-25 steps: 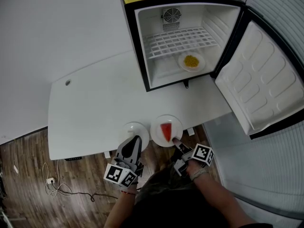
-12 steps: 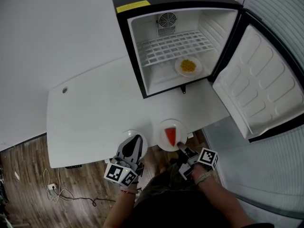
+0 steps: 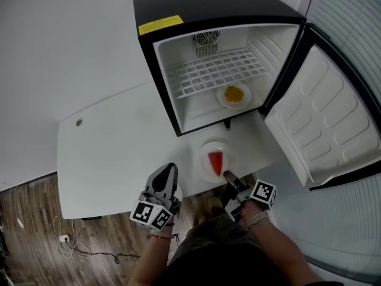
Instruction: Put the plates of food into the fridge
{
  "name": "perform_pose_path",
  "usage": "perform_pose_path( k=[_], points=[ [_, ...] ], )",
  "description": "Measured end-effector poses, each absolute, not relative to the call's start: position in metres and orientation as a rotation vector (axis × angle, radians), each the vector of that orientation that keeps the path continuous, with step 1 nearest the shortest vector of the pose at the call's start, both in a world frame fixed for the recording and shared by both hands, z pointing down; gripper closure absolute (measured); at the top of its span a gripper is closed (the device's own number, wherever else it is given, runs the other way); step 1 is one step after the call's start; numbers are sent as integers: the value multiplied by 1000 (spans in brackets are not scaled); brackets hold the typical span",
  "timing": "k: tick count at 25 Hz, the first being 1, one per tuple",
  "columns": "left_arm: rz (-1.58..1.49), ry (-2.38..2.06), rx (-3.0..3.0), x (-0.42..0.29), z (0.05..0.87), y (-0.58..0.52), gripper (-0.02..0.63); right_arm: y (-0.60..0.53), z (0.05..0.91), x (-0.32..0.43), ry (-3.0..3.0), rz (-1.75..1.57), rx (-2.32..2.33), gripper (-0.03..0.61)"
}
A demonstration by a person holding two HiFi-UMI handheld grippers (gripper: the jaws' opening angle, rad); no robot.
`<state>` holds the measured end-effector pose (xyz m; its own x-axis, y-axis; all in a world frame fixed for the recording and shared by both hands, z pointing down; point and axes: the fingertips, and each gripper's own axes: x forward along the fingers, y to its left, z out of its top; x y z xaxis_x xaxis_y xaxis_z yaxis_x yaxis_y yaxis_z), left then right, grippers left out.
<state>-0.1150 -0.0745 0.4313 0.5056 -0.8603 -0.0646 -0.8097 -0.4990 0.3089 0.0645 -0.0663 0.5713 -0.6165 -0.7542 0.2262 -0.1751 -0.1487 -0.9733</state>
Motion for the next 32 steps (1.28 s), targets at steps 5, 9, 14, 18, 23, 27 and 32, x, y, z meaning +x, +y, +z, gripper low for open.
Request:
perform_pose_path(
  k=[5,9,14,18,23,27,32],
  points=[
    [-341,-1527,2482,-127,423,-109,607,-112,550,61,1737,-1787,-1029,566],
    [-357,-1613,2439,-137,425,-137,607,-152,542,56,1741,-1773,-1040,566],
    [-356,-1667,2410,-144,434,-169,607,-197,540,48,1730,-1775,-1073,566],
    [-333,-1661,2412,-145,443,-191,607,-229,540,39,1727,-1771,-1074,566],
    [-348,-1691,2395,-149,447,-215,607,-263,542,28,1746,-1768,-1082,566],
    [-379,-1706,2389,-151,445,-229,607,-279,547,20,1759,-1779,-1099,565],
    [-390,-1692,2390,-148,448,-233,607,-292,546,15,1776,-1769,-1109,565]
  ],
)
